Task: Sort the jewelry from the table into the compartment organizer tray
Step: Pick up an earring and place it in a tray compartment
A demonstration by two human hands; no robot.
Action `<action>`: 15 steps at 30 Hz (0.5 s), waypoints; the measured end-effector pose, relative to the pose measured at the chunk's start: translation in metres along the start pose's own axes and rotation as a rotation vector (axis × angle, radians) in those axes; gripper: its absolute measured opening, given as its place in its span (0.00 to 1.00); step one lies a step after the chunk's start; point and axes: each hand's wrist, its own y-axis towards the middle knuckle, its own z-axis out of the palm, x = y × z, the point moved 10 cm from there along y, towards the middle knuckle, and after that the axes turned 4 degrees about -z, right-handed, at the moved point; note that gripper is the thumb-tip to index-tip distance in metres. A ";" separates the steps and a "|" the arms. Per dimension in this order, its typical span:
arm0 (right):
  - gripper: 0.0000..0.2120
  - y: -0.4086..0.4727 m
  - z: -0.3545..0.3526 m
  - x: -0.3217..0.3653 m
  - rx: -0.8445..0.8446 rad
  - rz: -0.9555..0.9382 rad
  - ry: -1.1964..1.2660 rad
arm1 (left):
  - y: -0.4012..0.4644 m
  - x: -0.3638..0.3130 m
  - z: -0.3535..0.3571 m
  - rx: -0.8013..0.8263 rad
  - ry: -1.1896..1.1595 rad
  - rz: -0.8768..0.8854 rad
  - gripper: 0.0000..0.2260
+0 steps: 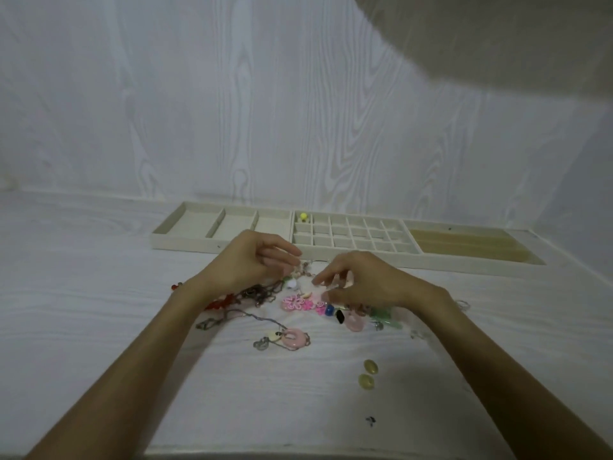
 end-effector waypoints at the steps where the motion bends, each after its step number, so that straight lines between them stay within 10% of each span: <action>1: 0.13 0.001 0.005 -0.001 0.030 0.006 -0.015 | 0.000 -0.001 -0.001 -0.007 -0.010 0.004 0.13; 15: 0.09 -0.030 -0.035 -0.003 -0.466 -0.134 0.510 | -0.004 -0.008 0.015 0.029 0.001 -0.090 0.12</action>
